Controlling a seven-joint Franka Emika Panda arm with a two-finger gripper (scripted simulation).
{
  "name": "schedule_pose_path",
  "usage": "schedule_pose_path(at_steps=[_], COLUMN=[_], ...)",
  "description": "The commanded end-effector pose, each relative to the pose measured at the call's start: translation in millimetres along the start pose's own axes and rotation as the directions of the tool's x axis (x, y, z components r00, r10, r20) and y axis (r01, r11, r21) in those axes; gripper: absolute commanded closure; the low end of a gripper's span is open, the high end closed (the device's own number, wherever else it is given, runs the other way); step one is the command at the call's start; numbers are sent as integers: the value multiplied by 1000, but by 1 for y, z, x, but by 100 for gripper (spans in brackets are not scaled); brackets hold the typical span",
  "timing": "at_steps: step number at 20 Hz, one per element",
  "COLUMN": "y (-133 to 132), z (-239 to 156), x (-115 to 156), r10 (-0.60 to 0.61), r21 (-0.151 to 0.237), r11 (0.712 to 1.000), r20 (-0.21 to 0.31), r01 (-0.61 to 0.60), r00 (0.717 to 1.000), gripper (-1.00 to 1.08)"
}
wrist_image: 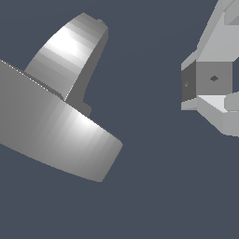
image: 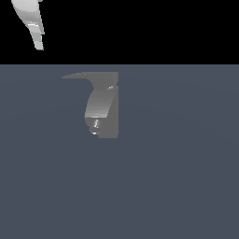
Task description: Turn on the faucet by rotating a designated handle.
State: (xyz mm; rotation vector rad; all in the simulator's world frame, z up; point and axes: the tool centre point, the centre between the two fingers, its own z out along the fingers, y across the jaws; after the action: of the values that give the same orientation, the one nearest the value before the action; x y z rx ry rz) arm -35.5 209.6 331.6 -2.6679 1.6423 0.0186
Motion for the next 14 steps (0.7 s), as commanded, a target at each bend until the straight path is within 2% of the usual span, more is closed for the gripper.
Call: schedule_pose_path(at_steps=[1, 8, 14], y=[-13, -48, -79], z=[7, 28, 48], x=[6, 28, 56], r10=[52, 205, 352], r21=[1, 2, 3], r11=[999, 979, 936], r20=[-1, -6, -11], r01=[-52, -205, -352], r00=[999, 979, 936], gripper=[108, 108, 108])
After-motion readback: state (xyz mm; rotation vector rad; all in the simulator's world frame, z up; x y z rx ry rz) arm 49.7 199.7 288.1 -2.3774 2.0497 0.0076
